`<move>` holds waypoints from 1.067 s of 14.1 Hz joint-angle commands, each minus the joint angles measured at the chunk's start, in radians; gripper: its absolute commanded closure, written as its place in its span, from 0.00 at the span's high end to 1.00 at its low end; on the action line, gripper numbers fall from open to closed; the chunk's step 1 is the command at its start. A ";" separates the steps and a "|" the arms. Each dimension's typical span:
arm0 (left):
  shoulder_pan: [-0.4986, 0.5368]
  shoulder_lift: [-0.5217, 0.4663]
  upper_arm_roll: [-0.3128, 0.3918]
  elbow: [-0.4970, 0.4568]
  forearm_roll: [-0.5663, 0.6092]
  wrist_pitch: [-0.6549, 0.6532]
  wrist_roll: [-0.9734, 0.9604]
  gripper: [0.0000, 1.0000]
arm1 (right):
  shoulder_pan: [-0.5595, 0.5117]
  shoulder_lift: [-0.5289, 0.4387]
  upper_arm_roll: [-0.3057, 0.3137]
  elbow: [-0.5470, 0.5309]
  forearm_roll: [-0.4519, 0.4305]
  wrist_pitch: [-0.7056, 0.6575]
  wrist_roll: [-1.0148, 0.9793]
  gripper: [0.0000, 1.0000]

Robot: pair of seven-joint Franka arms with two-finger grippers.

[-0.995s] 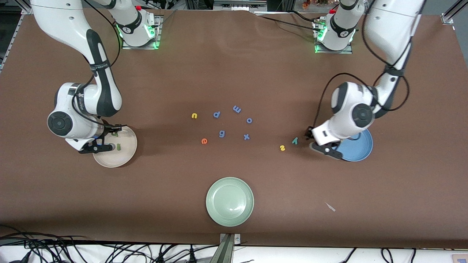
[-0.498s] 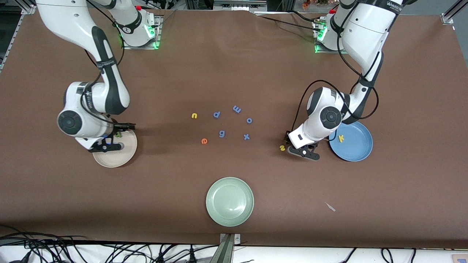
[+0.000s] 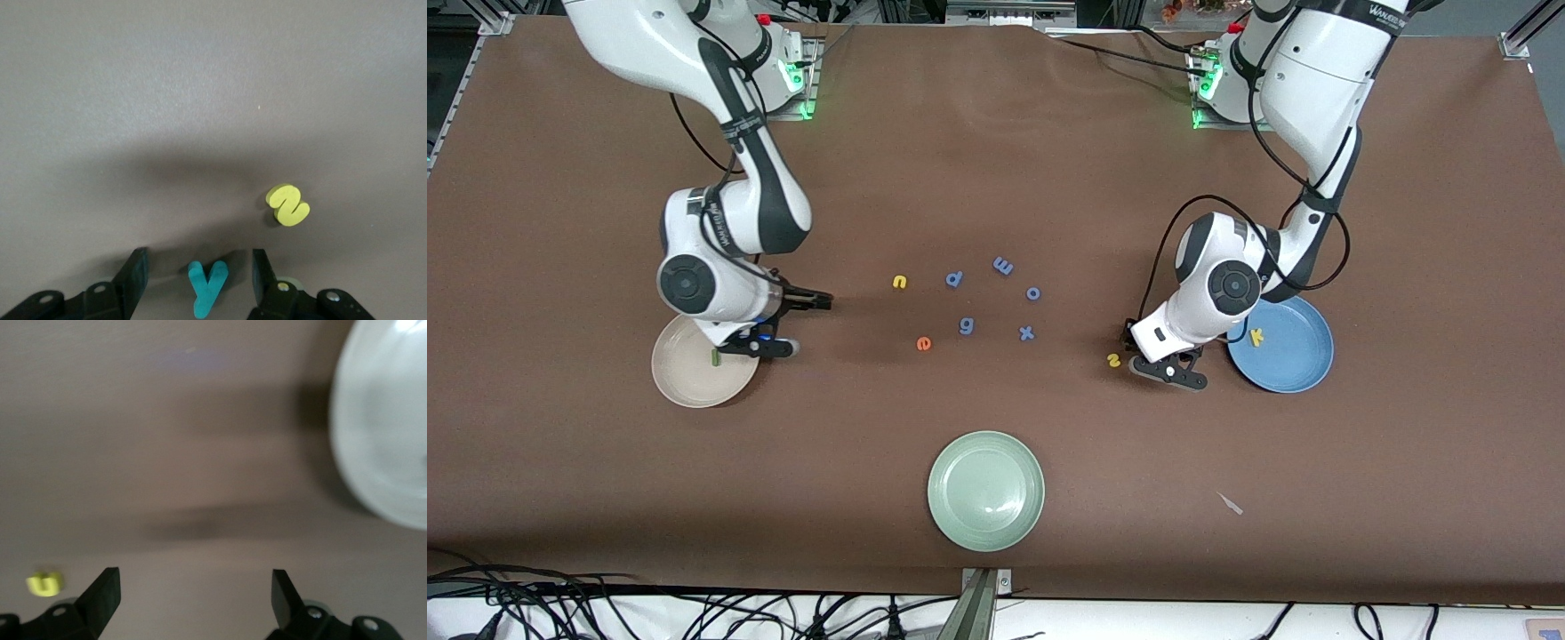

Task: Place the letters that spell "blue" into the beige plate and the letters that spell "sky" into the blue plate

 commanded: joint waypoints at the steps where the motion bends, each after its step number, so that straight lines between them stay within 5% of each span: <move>1: -0.004 -0.008 0.001 -0.023 -0.002 -0.003 0.003 0.52 | 0.025 -0.041 0.053 -0.048 0.008 0.059 0.144 1.00; 3: -0.015 -0.010 0.001 -0.031 -0.002 -0.003 0.003 0.32 | 0.082 -0.060 0.055 -0.115 0.007 0.169 0.227 1.00; 5: -0.015 -0.011 0.003 -0.031 -0.002 -0.007 0.006 0.22 | 0.128 -0.063 0.055 -0.148 0.007 0.232 0.299 1.00; 10: 0.015 -0.056 0.003 -0.030 -0.002 -0.036 0.039 0.12 | 0.218 -0.039 0.056 -0.201 0.007 0.335 0.374 1.00; 15: 0.221 -0.105 0.001 -0.031 -0.003 -0.106 0.316 0.07 | 0.241 0.009 0.058 -0.201 0.007 0.371 0.374 1.00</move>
